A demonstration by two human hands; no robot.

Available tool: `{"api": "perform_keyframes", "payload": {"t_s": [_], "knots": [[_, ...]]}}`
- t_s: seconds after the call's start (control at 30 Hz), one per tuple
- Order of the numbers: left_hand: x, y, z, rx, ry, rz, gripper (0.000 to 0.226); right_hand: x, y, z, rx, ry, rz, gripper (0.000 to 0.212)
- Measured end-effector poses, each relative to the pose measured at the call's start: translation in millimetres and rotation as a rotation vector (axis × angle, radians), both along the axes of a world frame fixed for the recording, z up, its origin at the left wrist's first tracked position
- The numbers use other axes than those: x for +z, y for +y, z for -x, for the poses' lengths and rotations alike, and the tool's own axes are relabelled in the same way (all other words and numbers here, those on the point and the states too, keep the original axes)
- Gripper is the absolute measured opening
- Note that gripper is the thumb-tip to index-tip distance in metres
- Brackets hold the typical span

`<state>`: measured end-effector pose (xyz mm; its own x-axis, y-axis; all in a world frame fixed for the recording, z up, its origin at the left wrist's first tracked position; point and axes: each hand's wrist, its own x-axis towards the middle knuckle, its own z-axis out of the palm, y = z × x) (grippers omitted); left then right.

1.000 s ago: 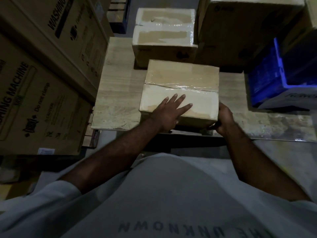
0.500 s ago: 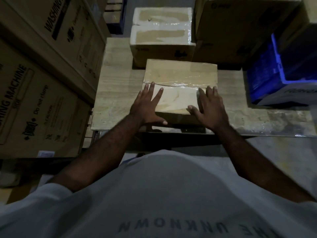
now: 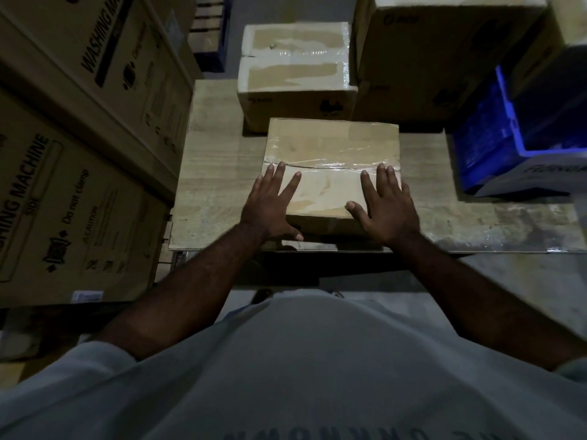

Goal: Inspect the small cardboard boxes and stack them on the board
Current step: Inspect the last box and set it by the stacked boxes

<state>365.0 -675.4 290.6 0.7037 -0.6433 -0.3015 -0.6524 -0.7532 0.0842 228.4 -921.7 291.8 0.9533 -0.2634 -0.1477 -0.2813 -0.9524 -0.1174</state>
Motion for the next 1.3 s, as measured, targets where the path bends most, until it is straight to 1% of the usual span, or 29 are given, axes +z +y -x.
{"api": "perform_keyframes", "payload": {"t_s": [0.1,0.17,0.23,0.33,0.4,0.57,0.8,0.9,1.0,1.03,1.07,1.1,1.17,1.2,1.3], "knots": [[1.2,0.6,-1.8,0.013,0.026,0.031,0.145,2.1,-0.1,-1.1,-0.001,0.019,0.005,0.090],[6.2,-1.4,-1.7,0.030,0.032,0.066,0.137,4.4,1.5,-0.9,0.008,0.031,0.026,0.091],[14.8,-10.2,-5.6,0.024,-0.018,0.061,0.131,8.1,3.4,-4.2,0.020,0.037,0.053,0.090],[25.0,-26.9,-19.9,-0.003,-0.106,0.047,0.124,16.5,-0.5,-16.5,0.023,0.016,0.016,0.085],[27.9,-35.9,-29.8,0.002,-0.094,0.052,0.120,21.2,-7.3,-27.3,0.022,0.002,-0.024,0.085],[24.6,-44.8,-44.5,0.050,0.011,0.016,0.119,15.2,-21.5,-42.9,0.006,0.006,-0.048,0.087],[14.1,-43.4,-47.6,0.087,0.032,0.058,0.122,7.4,-26.1,-46.4,0.008,-0.010,-0.050,0.087],[14.0,-43.2,-50.8,0.115,0.054,0.104,0.115,6.8,-25.9,-49.6,0.017,-0.044,-0.035,0.079],[18.2,-47.8,-58.6,0.108,0.039,0.138,0.098,13.2,-28.6,-58.6,0.042,-0.159,-0.015,0.057],[21.3,-51.4,-63.7,0.092,0.020,0.150,0.093,15.6,-31.5,-64.1,0.041,-0.183,-0.025,0.054],[24.4,-55.2,-69.0,0.070,0.002,0.150,0.092,17.6,-34.6,-69.7,0.038,-0.183,-0.039,0.056],[27.2,-59.1,-74.4,0.048,-0.008,0.135,0.097,18.6,-37.8,-75.4,0.032,-0.164,-0.050,0.063],[30.1,-65.5,-83.0,0.040,-0.005,0.089,0.113,16.7,-44.4,-83.6,0.008,-0.098,-0.059,0.077],[30.0,-67.4,-85.9,0.053,-0.003,0.076,0.119,14.4,-47.1,-85.7,-0.002,-0.065,-0.064,0.081],[28.1,-64.2,-91.4,0.098,0.033,0.075,0.121,8.4,-49.7,-86.3,-0.021,-0.032,-0.096,0.084]]}}
